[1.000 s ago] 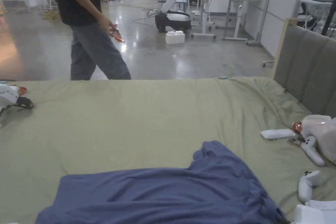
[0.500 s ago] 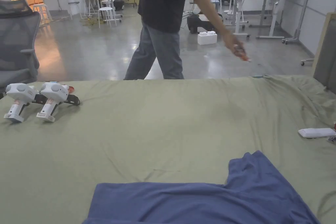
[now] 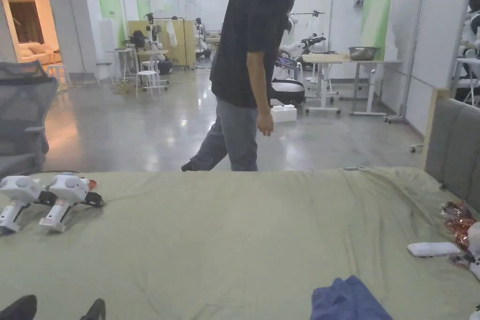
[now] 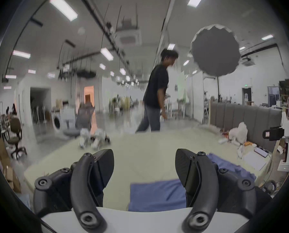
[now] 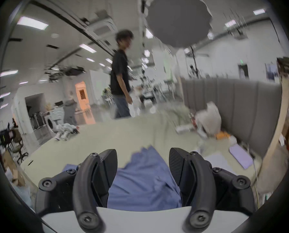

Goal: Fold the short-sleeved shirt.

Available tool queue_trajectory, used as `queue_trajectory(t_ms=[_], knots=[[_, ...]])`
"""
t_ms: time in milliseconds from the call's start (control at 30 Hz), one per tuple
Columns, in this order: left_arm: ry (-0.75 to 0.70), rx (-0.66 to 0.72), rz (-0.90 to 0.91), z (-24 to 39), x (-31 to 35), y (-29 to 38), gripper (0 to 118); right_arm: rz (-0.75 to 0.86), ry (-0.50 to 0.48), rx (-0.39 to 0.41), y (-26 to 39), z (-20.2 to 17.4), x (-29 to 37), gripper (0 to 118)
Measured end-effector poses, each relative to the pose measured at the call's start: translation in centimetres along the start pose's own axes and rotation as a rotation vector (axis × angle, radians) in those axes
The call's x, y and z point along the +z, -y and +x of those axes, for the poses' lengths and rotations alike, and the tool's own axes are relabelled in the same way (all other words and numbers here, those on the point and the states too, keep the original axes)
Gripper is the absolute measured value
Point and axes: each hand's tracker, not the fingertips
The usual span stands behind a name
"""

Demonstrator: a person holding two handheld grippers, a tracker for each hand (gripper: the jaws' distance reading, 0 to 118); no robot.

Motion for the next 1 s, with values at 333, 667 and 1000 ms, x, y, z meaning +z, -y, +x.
queue_trajectory(t_ms=[333,667,1000], knots=[[0.011,-0.068,0.101,4.5,5.7,-1.8,1,0.118,-0.086,0.158,-1.5,-5.8,4.6,1],[0.026,0.015,0.031,3.1,5.7,-1.5,0,0.092,-0.117,0.148,-0.9,-6.0,4.2,0],[0.004,0.221,-0.500,-3.2,-12.8,8.5,79,-0.140,-0.100,0.035,3.8,-3.1,-0.5,0]])
